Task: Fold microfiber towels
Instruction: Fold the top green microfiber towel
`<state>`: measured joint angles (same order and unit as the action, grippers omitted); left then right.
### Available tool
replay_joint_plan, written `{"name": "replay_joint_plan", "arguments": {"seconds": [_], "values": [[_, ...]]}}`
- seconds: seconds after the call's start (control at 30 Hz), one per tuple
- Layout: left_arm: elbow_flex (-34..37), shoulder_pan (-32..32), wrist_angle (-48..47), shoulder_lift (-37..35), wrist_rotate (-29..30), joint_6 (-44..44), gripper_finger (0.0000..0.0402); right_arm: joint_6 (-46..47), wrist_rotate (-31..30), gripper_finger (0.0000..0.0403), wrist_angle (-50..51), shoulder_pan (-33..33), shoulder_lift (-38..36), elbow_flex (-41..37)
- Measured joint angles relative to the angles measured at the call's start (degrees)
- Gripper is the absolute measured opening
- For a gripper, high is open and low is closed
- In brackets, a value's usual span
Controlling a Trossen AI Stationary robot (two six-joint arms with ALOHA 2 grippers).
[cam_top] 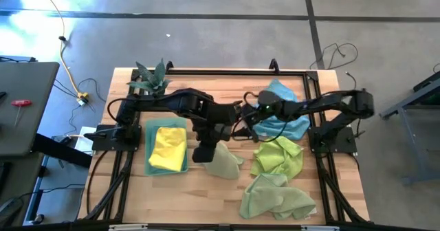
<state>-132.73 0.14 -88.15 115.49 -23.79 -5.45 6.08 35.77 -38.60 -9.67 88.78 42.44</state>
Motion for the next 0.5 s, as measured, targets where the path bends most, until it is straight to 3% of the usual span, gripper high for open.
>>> {"name": "replay_joint_plan", "arguments": {"seconds": [0.33,0.5], "values": [[0.0,0.1,1.3,-0.1,0.7,13.0,0.0,3.9,1.0,0.0228,-17.9,3.9,10.5,0.0],[0.0,0.1,4.7,-0.1,3.9,21.8,0.0,4.2,3.1,0.0228,-18.2,5.4,13.5,2.7]]}}
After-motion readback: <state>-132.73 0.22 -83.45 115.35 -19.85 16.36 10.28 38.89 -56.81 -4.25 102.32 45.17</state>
